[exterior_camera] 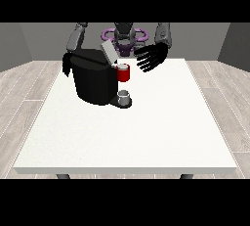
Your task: Insert the coffee pod into the coffee machine and close the lid
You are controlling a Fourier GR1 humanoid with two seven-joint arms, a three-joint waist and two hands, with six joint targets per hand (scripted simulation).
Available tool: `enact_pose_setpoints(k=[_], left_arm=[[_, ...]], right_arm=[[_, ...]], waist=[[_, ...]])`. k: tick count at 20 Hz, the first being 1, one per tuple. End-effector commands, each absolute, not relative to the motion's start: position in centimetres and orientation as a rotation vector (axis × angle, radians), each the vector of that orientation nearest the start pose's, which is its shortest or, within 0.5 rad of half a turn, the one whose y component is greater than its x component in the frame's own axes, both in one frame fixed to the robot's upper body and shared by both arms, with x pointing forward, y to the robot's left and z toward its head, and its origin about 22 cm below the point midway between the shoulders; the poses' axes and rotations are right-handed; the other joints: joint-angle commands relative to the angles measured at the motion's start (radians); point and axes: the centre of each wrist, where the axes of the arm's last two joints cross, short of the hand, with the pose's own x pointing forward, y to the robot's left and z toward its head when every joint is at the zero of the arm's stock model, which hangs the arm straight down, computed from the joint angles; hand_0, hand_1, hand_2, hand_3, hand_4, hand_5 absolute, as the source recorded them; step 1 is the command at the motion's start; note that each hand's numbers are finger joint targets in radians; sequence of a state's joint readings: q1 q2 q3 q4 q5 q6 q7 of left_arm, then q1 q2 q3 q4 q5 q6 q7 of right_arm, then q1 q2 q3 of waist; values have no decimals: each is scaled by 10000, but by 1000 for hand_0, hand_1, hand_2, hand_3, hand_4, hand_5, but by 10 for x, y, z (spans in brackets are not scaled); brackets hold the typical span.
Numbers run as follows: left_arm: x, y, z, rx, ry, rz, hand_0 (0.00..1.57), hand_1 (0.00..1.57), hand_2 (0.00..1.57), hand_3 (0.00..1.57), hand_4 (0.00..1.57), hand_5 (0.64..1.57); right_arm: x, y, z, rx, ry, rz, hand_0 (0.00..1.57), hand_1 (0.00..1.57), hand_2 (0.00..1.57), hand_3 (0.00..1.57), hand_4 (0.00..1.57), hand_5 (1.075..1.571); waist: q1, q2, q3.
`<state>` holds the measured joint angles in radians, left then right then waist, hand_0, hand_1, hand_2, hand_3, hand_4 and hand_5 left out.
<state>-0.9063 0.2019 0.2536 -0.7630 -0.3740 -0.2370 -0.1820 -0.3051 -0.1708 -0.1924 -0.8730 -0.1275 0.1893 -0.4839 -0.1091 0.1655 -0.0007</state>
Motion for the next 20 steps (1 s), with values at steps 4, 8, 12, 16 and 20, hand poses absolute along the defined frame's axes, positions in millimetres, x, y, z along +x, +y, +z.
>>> enact_pose_setpoints(k=[4,8,12,16,20], left_arm=[[373,248,-16,-1505,-15956,-3542,0,0,0,0,144,1571],[322,260,-76,-1939,-14397,-2848,0,0,0,0,355,1571],[275,294,-113,-925,-13558,-1911,0,0,0,0,342,1571],[234,317,-134,-1197,-12749,-1332,0,0,0,0,325,1571],[251,322,-117,-970,-13075,-1330,0,0,0,0,338,1571]], right_arm=[[232,-297,-116,433,-15392,-634,0,0,0,0,0,1571],[206,-262,-127,801,-14597,353,0,0,0,0,0,1571],[229,-204,-91,1504,-15468,1588,0,0,0,0,137,1571],[235,-187,-63,1902,-15772,1668,0,0,0,0,268,1571],[251,-188,-17,1548,-16960,2284,0,0,0,0,165,1571]], waist=[[1084,-2677,-10],[927,-4273,-7],[203,-4840,-17],[335,-5631,-7],[196,-5324,3]])
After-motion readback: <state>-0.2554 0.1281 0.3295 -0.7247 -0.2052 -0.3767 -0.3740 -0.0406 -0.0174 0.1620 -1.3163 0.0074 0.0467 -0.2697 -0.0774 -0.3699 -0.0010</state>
